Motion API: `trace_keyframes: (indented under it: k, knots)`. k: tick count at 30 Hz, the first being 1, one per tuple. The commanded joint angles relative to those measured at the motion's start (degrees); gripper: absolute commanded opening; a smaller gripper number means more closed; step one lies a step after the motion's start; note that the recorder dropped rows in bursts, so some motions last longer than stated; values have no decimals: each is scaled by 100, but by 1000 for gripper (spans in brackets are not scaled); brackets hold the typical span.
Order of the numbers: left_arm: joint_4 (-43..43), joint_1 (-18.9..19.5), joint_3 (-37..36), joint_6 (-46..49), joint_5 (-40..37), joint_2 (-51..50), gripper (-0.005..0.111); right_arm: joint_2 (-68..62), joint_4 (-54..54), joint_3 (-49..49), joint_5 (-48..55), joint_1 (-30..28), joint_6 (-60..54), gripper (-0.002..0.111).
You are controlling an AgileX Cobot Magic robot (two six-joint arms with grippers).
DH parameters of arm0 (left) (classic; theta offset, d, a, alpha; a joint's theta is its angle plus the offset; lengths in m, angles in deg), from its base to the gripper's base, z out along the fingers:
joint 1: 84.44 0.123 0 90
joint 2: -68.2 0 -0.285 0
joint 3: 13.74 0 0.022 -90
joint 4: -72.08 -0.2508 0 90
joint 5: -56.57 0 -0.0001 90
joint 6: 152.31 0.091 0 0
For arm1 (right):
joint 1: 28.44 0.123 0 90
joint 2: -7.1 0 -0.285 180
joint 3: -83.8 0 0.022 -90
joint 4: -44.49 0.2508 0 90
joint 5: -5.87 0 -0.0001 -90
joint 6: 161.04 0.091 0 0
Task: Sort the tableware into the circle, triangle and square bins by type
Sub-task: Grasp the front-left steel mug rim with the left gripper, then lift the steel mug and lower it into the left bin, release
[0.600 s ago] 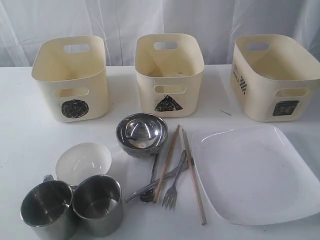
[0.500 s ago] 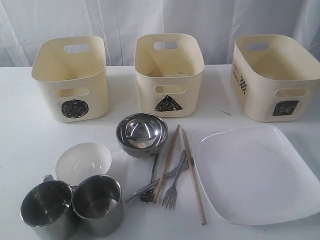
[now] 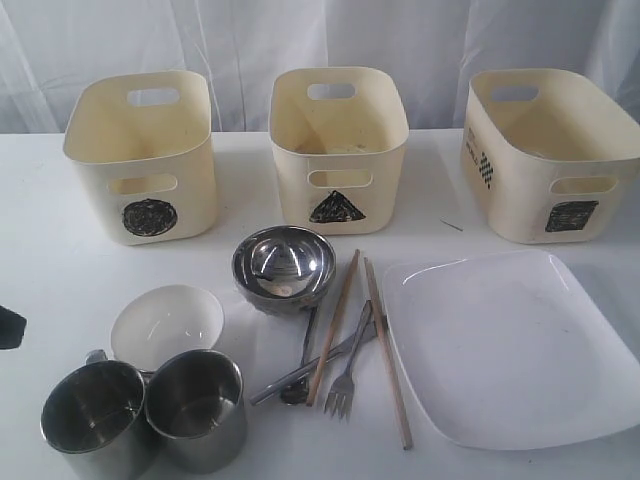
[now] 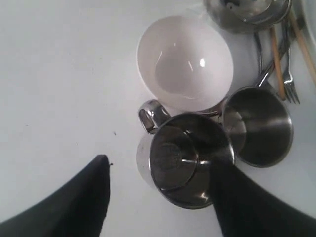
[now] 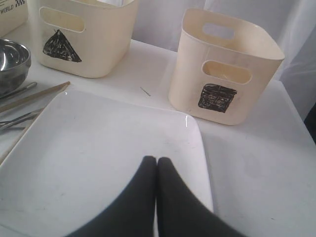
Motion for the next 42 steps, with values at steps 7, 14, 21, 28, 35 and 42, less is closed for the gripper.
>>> trace_keyframes:
  k: [7, 14, 21, 28, 35, 42]
  knots:
    - [68, -284, 292, 382, -234, -1409, 64, 27, 19, 32, -55, -14, 32, 0]
    - [-527, -1022, 292, 367, -42, -2039, 64, 27, 19, 32, -55, -14, 32, 0]
    - [-527, -1022, 292, 402, 345, -2650, 64, 27, 19, 32, -55, -14, 32, 0]
    - [-496, -1022, 292, 534, 651, -3189, 55, 27, 19, 32, -55, -14, 32, 0]
    - [-451, -1022, 361, 534, 694, -3284, 12, 27, 19, 32, -55, -14, 32, 0]
    - [-576, -1010, 1006, 697, -465, -3284, 0, 27, 19, 32, -55, -14, 32, 0]
